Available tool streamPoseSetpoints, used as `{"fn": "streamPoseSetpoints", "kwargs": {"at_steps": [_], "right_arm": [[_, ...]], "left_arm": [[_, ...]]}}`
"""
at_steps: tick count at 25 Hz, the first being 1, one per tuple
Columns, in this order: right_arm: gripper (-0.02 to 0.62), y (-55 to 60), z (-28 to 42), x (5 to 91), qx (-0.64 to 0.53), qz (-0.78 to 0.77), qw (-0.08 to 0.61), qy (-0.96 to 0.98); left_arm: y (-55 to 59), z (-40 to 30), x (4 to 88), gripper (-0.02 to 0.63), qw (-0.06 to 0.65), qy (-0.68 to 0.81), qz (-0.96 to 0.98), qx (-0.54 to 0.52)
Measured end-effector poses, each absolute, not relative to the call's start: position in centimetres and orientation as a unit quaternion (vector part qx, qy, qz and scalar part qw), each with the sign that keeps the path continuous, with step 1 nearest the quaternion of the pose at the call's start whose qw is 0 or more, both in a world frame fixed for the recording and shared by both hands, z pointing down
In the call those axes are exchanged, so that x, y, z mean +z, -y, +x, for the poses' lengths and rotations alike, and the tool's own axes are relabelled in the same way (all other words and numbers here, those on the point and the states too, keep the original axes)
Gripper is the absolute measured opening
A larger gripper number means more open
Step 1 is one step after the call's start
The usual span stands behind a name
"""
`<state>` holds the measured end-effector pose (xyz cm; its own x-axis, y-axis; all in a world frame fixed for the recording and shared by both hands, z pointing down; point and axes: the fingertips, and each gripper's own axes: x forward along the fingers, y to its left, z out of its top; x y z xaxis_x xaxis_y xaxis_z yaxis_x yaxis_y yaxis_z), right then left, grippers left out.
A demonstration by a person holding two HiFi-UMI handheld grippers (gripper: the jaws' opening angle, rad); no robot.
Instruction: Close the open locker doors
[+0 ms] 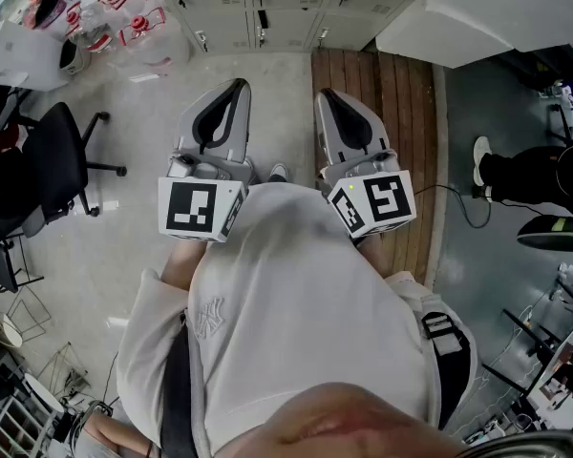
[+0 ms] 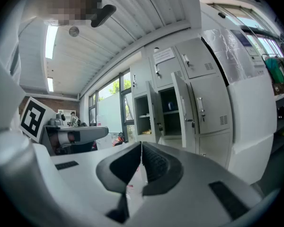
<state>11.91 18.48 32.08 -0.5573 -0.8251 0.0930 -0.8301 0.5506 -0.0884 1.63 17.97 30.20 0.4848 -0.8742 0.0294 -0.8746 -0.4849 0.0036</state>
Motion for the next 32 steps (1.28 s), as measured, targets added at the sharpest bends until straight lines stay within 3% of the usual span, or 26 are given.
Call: {"fn": "streamPoseSetpoints", "kwargs": {"at_steps": [20, 32], "right_arm": [[0.015, -19.4, 13.4, 31.7, 0.059, 0.460, 0.001, 0.886], [0.015, -15.9, 10.4, 32.9, 0.075, 0.433, 0.013, 0.898]], "left_arm": [[-19.0, 3.3, 30.1, 0.002, 0.011, 0.507, 0.862, 0.009], [-15.6, 0.5, 30.7, 0.002, 0.022, 0.524, 0.851, 0.007]]}}
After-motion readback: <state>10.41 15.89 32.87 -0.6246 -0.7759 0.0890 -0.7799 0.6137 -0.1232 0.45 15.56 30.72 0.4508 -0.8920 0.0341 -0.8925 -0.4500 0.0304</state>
